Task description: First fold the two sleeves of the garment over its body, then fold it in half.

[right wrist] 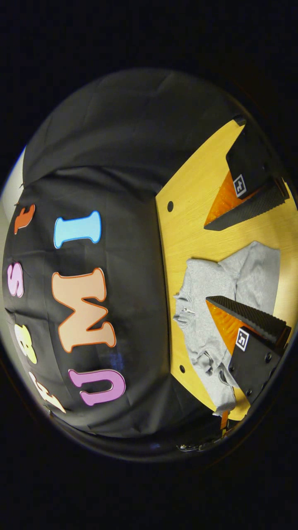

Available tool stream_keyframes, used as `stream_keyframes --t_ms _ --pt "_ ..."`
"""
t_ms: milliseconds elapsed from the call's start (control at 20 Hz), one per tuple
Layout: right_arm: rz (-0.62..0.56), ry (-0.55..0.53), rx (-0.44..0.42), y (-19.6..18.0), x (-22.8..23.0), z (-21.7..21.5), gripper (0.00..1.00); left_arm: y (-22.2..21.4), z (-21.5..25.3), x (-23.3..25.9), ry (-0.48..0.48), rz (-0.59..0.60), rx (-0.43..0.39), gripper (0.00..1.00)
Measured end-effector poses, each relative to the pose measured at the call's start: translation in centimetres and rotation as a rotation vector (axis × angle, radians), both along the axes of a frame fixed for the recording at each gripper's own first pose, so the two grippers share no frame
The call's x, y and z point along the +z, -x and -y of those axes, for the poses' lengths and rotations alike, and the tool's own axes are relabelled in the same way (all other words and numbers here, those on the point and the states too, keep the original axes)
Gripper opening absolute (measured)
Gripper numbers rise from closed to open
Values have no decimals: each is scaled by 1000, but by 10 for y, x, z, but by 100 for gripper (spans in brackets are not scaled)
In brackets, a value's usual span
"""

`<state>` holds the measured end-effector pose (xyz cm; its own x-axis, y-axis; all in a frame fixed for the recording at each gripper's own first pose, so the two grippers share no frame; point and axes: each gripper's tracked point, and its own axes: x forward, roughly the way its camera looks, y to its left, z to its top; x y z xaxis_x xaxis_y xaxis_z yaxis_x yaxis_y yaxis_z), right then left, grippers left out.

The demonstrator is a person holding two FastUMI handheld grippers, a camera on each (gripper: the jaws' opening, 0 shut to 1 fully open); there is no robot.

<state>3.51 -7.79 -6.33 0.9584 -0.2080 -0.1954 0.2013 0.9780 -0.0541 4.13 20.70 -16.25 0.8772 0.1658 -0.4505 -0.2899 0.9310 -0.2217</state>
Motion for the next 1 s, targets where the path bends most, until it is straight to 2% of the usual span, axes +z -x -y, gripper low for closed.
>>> stream_keyframes --t_ms 100,200,300,350,450,500,550,700,800,900,950,1000 --pt "-12 8 -29 14 -6 13 94 -18 36 17 2 32 -74 0" --pt "-20 -4 -52 30 -13 21 98 -34 81 34 25 69 -165 0" --pt "-23 -28 -73 38 -22 26 98 -50 125 45 42 87 -250 0" --pt "-26 -35 -83 43 -27 28 94 -57 146 50 45 93 -291 0" --pt "-29 -55 -97 51 -34 32 98 -71 184 57 39 98 -368 0" --pt "-30 -71 -100 53 -36 33 94 -76 203 61 41 101 -402 0" --pt "-30 -89 -108 54 -39 35 98 -83 223 65 43 105 -437 0" --pt "-41 -137 -126 60 -52 41 98 -99 278 80 2 135 -537 0" --pt "-57 -131 -140 64 -59 47 94 -111 310 89 -35 145 -602 0" --pt "-64 -130 -141 50 -57 53 98 -125 345 94 -66 154 -665 3" --pt "-68 -134 -143 47 -59 55 94 -130 362 95 -80 152 -694 0" --pt "-73 -135 -145 47 -60 57 98 -135 379 92 -91 153 -724 0"
